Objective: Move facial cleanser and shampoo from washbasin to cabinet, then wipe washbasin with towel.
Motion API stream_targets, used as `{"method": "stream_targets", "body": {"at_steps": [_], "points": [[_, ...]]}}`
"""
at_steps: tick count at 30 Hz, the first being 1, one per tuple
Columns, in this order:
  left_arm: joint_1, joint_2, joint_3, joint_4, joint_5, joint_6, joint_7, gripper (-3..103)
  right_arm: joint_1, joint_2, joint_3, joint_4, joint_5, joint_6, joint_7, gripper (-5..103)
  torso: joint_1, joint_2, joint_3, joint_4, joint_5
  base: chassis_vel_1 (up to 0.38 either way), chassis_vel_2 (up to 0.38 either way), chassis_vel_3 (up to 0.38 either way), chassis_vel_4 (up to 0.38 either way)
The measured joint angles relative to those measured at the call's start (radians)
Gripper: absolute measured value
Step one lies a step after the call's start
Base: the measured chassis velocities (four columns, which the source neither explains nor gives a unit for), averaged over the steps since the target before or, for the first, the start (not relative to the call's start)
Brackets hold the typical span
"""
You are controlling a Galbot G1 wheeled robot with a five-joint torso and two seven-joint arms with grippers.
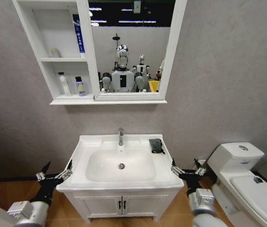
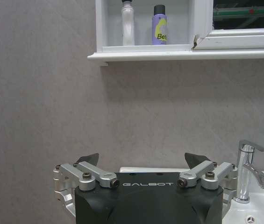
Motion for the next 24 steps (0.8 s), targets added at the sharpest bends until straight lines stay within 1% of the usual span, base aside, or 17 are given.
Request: {"method": "stream_targets", "body": {"at_steps": [8, 12, 14, 18, 23, 24], "points": [[0.0, 0.0, 0.0, 0.0, 0.0, 0.0, 0.0, 100, -0.018, -0.003, -0.001, 0.018, -0.012, -0.005, -0.017, 100, 0.0, 0.0, 0.0, -0.0001, 0.0, 0.007, -0.006, -0.004, 0.004], [0.0, 0.0, 0.0, 0.0, 0.0, 0.0, 0.0, 100, -0.018, -0.005, -0.007, 0.016, -0.016, -0.006, -0.02, 100, 0.001, 0.0, 0.0, 0.0, -0.0002, 0.099, -0.089, -0.082, 0.103], [0.0, 0.0, 0.0, 0.0, 0.0, 0.0, 0.0, 100, -0.016, -0.005, -0.012, 0.009, -0.018, -0.005, -0.021, 100, 0.0, 0.0, 0.0, -0.0002, 0.0002, 0.15, -0.175, -0.148, 0.149], [0.0, 0.0, 0.0, 0.0, 0.0, 0.0, 0.0, 100, -0.003, -0.016, -0.014, 0.004, -0.014, -0.005, -0.023, 100, 0.0, 0.0, 0.0, 0.0001, 0.0002, 0.19, -0.198, -0.193, 0.19], [0.0, 0.0, 0.0, 0.0, 0.0, 0.0, 0.0, 100, 0.01, -0.029, -0.014, -0.003, -0.008, -0.007, -0.026, 100, 0.0, 0.0, 0.0, 0.0001, -0.0004, 0.242, -0.249, -0.234, 0.243], [0.0, 0.0, 0.0, 0.0, 0.0, 0.0, 0.0, 100, 0.014, -0.032, -0.015, -0.004, -0.007, -0.007, -0.027, 100, 0.0, 0.0, 0.0, -0.0001, 0.0008, 0.26, -0.265, -0.237, 0.237]]}}
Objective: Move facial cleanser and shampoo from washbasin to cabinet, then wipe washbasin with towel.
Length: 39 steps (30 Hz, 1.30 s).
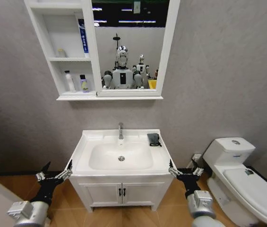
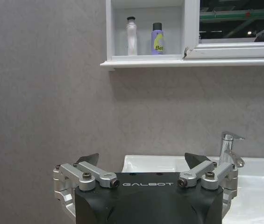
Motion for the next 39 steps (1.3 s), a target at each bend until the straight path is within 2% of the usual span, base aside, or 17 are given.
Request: {"method": "stream_targets", "body": {"at_steps": [9, 13, 15, 16, 18, 21, 23, 24, 26, 27, 30, 31, 33, 34, 36, 37, 39], "points": [[0.0, 0.0, 0.0, 0.0, 0.0, 0.0, 0.0, 100, 0.01, -0.02, -0.005, 0.0, 0.013, -0.006, -0.012, 100, 0.0, 0.0, 0.0, 0.0001, -0.0013, 0.32, -0.319, -0.315, 0.322], [0.0, 0.0, 0.0, 0.0, 0.0, 0.0, 0.0, 100, 0.008, -0.021, -0.008, -0.001, 0.013, -0.006, -0.015, 100, 0.0, 0.0, 0.0, 0.0, 0.0, 0.398, -0.364, -0.367, 0.363], [0.0, 0.0, 0.0, 0.0, 0.0, 0.0, 0.0, 100, 0.008, -0.022, -0.008, -0.001, 0.013, -0.006, -0.016, 100, 0.0, 0.0, 0.0, 0.0001, -0.0019, 0.366, -0.383, -0.353, 0.367], [0.0, 0.0, 0.0, 0.0, 0.0, 0.0, 0.0, 100, 0.008, -0.022, -0.008, -0.002, 0.013, -0.006, -0.016, 100, 0.0, 0.0, 0.0, -0.0001, 0.0001, 0.349, -0.352, -0.348, 0.335], [0.0, 0.0, 0.0, 0.0, 0.0, 0.0, 0.0, 100, 0.007, -0.022, -0.008, -0.002, 0.013, -0.006, -0.016, 100, 0.0, 0.0, 0.0, 0.0, 0.0001, 0.349, -0.383, -0.362, 0.335], [0.0, 0.0, 0.0, 0.0, 0.0, 0.0, 0.0, 100, 0.006, -0.022, -0.01, -0.002, 0.014, -0.005, -0.017, 100, 0.0, 0.0, 0.0, 0.0, -0.0018, 0.357, -0.365, -0.346, 0.355], [0.0, 0.0, 0.0, 0.0, 0.0, 0.0, 0.0, 100, 0.003, -0.02, -0.015, -0.002, 0.013, -0.002, -0.018, 100, 0.0, 0.0, 0.0, 0.0, 0.0003, 0.346, -0.347, -0.331, 0.317], [0.0, 0.0, 0.0, 0.0, 0.0, 0.0, 0.0, 100, 0.002, -0.02, -0.016, -0.002, 0.012, -0.002, -0.019, 100, 0.0, 0.0, 0.0, 0.0001, -0.0015, 0.316, -0.373, -0.33, 0.321], [0.0, 0.0, 0.0, 0.0, 0.0, 0.0, 0.0, 100, 0.001, -0.02, -0.016, -0.002, 0.01, -0.002, -0.02, 100, 0.0, 0.0, 0.0, 0.0002, -0.0019, 0.316, -0.373, -0.314, 0.326], [0.0, 0.0, 0.0, 0.0, 0.0, 0.0, 0.0, 100, -0.001, -0.02, -0.017, -0.002, 0.009, -0.002, -0.021, 100, 0.0, 0.0, 0.0, 0.0, 0.0002, 0.339, -0.311, -0.313, 0.285], [0.0, 0.0, 0.0, 0.0, 0.0, 0.0, 0.0, 100, -0.003, -0.019, -0.018, -0.002, 0.007, -0.003, -0.021, 100, 0.0, 0.0, 0.0, -0.0001, 0.0003, 0.304, -0.291, -0.313, 0.292], [0.0, 0.0, 0.0, 0.0, 0.0, 0.0, 0.0, 100, -0.006, -0.018, -0.021, -0.002, 0.006, -0.004, -0.022, 100, 0.0, 0.0, 0.0, 0.0, -0.0024, 0.303, -0.307, -0.267, 0.295], [0.0, 0.0, 0.0, 0.0, 0.0, 0.0, 0.0, 100, -0.006, -0.016, -0.024, -0.005, 0.006, -0.004, -0.022, 100, 0.0, 0.0, 0.0, 0.0002, -0.0013, 0.303, -0.265, -0.283, 0.309], [0.0, 0.0, 0.0, 0.0, 0.0, 0.0, 0.0, 100, -0.006, -0.014, -0.024, -0.011, 0.006, 0.0, -0.022, 100, 0.0, 0.0, 0.0, 0.0001, 0.0006, 0.328, -0.265, -0.272, 0.263], [0.0, 0.0, 0.0, 0.0, 0.0, 0.0, 0.0, 100, -0.006, -0.013, -0.025, -0.019, 0.005, 0.012, -0.024, 100, 0.0, 0.0, 0.0, -0.0003, -0.0006, 0.279, -0.257, -0.272, 0.257], [0.0, 0.0, 0.0, 0.0, 0.0, 0.0, 0.0, 100, -0.006, -0.012, -0.025, -0.022, 0.008, 0.025, -0.032, 100, 0.0, 0.0, 0.0, 0.0003, -0.0014, 0.14, -0.21, -0.198, 0.25], [0.0, 0.0, 0.0, 0.0, 0.0, 0.0, 0.0, 100, -0.005, -0.012, -0.025, -0.022, 0.017, 0.027, -0.035, 100, -0.001, 0.001, 0.0, 0.0004, -0.001, 0.14, -0.129, -0.195, 0.23]]}}
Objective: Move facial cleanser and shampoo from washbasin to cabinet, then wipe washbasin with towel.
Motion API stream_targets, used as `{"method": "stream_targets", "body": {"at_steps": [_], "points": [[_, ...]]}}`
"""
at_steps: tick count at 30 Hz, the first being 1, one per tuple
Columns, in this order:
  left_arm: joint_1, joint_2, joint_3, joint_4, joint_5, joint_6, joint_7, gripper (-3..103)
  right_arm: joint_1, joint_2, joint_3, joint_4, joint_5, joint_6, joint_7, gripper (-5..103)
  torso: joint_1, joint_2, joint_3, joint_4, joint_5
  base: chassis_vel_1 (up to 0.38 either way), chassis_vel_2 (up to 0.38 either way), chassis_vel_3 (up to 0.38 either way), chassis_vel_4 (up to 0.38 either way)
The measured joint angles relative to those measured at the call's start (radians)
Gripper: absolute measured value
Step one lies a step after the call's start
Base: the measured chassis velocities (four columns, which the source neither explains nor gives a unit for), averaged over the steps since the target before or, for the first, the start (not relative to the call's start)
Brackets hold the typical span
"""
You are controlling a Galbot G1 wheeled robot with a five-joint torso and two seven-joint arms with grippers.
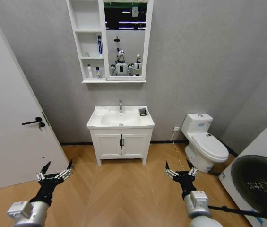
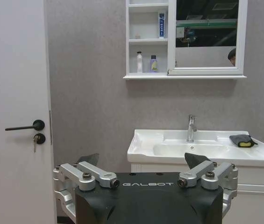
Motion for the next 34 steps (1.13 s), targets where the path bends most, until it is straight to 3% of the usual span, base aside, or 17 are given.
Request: {"method": "stream_targets", "body": {"at_steps": [5, 34], "points": [[0.0, 0.0, 0.0, 0.0, 0.0, 0.0, 0.0, 100, 0.017, -0.007, 0.007, 0.001, 0.035, 0.011, -0.007, 100, 0.002, -0.001, 0.001, -0.0004, 0.0002, -0.026, 0.01, 0.005, 0.011], [0.0, 0.0, 0.0, 0.0, 0.0, 0.0, 0.0, 100, 0.037, -0.018, 0.016, -0.006, 0.029, 0.015, -0.009, 100, 0.001, -0.001, 0.001, -0.0003, 0.0003, -0.009, 0.011, 0.01, -0.006]]}}
